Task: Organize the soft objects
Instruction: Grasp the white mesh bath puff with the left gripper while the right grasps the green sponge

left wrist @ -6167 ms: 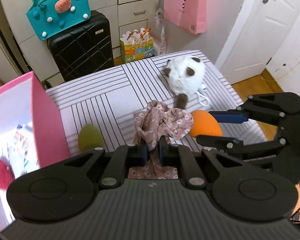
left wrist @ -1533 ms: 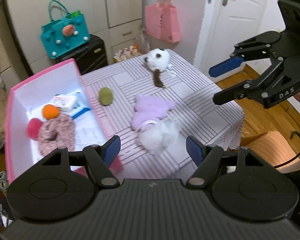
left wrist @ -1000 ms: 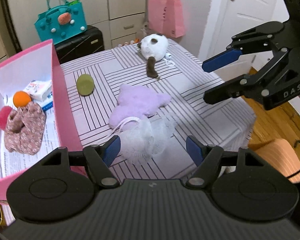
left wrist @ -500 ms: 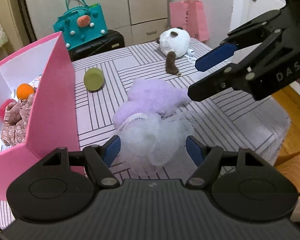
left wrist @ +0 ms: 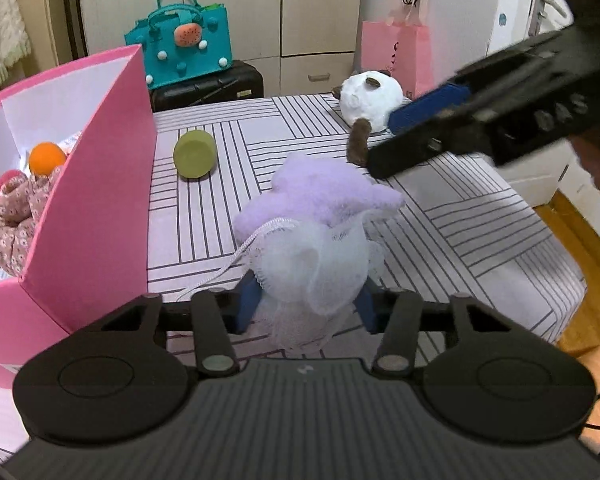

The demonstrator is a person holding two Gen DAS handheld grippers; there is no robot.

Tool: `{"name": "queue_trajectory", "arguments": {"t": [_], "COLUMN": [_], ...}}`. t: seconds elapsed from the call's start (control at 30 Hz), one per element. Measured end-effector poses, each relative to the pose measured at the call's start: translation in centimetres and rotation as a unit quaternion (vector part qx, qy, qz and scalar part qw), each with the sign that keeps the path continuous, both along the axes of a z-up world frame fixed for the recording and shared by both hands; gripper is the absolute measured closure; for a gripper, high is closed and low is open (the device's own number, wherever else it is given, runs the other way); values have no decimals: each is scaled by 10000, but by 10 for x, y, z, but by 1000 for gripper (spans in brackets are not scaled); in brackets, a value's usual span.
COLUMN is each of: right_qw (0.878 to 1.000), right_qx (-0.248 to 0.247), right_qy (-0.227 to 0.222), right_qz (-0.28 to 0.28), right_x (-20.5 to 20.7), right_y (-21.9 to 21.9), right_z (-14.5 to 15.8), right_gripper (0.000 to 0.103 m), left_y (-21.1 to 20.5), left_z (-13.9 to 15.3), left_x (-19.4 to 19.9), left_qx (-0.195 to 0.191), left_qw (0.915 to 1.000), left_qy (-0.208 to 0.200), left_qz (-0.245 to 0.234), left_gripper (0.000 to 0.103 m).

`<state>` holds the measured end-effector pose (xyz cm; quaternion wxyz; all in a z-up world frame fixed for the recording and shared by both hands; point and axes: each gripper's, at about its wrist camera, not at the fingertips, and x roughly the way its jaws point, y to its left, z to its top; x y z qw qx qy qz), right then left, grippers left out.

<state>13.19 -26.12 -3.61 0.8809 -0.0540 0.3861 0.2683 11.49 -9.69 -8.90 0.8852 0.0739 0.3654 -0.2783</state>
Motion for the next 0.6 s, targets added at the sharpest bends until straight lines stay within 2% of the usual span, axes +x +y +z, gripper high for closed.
{"name": "queue_trajectory", "arguments": {"t": [0.2,0.6], "right_qw": [9994,9978], "right_qx": [112,-261], "right_qy": [11,188], "right_qz": [313,578], "right_x": [46,121], "right_y": [22,67], "right_z": [-4,-46], "right_gripper": [41,40], "left_y": [4,12], "left_z": [-2,-1], "left_x": [2,11], "left_qx": [-106,-254], "left_qw": [9999,9994], "left_qy": [70,228], "left_qz": [4,-95], "left_gripper": [63,66]}}
